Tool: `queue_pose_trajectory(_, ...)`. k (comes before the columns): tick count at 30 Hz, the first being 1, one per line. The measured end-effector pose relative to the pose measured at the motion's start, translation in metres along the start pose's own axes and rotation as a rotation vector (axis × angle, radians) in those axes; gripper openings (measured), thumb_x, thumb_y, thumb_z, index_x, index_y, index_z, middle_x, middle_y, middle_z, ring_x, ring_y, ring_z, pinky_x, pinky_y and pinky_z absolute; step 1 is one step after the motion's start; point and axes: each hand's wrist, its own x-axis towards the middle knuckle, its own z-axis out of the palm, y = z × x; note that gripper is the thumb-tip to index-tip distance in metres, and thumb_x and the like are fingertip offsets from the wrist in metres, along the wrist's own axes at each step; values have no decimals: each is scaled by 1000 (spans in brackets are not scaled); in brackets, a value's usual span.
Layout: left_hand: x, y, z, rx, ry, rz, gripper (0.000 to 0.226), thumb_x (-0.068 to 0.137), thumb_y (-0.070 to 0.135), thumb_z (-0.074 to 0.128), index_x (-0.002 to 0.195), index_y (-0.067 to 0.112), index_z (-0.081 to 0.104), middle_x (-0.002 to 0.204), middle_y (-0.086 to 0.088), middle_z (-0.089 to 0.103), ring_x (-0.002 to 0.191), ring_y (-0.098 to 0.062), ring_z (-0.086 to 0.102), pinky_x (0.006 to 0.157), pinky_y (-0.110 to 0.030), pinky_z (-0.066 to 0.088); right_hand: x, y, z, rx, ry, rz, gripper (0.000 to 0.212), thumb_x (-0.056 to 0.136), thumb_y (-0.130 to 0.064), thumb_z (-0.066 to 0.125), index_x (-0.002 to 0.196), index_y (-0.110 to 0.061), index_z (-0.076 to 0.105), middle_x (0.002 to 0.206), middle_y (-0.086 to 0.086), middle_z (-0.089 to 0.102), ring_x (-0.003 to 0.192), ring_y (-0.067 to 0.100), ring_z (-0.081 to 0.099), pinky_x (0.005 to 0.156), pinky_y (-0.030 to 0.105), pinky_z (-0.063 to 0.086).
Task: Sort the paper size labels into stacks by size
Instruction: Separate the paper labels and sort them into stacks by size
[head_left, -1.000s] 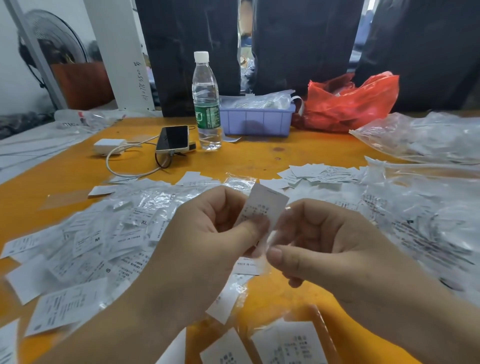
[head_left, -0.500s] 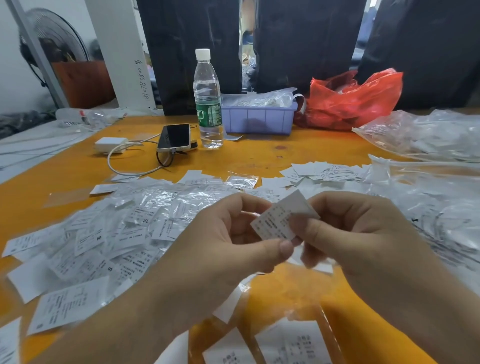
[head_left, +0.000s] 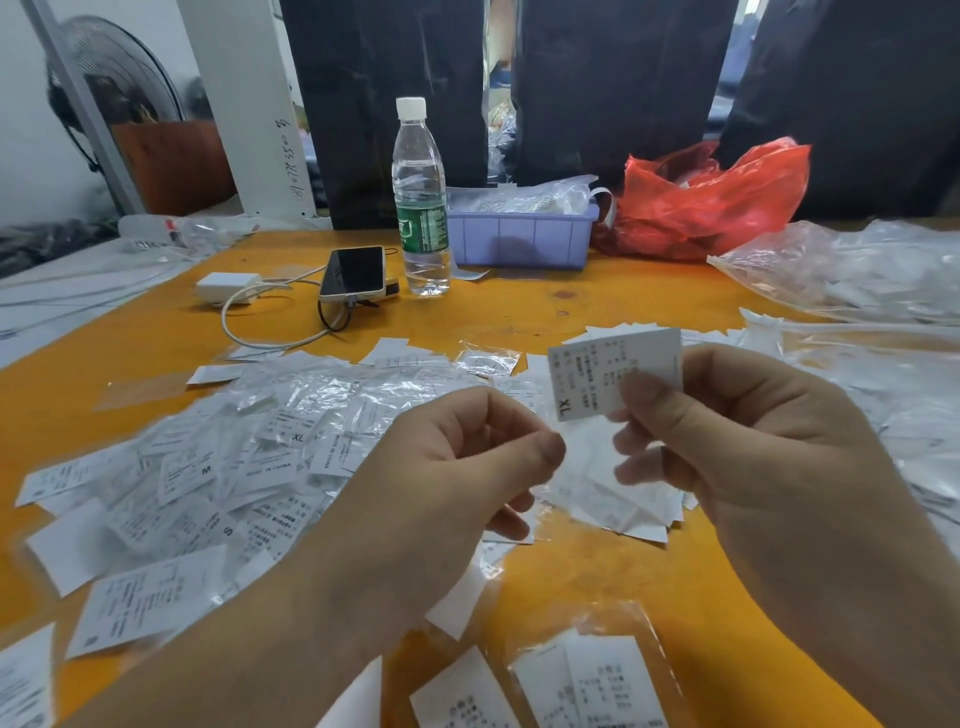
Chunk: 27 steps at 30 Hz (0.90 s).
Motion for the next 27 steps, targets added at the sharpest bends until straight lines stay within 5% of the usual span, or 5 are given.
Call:
queue_pose_trajectory(6,0,3,0,-101,-42,-17,11,74,29,64,78,24,73,89,-5,73,73,-13,66,61,-25,55,0,-1,1,54,-11,42,24,68,-37,66,84,-24,78,75,7,73,59,14,64,56,26,55)
queue_pose_trajectory(10,-3,0,9,18,-120,-7,7,80,22,74,74,20,74,76,-2,70,68,-9,64,61,-20,54,-2,-1,6,125,-61,85,24,72,-32,65,84,-17,78,75,11,73,54,16,65,55,25,55)
queue_pose_trajectory(27,0,3,-6,-95,185,68,13,72,36,69,65,25,71,72,-1,69,64,-12,63,55,-23,53,0,1,-1,109,-52,128,24,68,-30,64,88,-25,78,72,8,72,56,15,61,52,26,55)
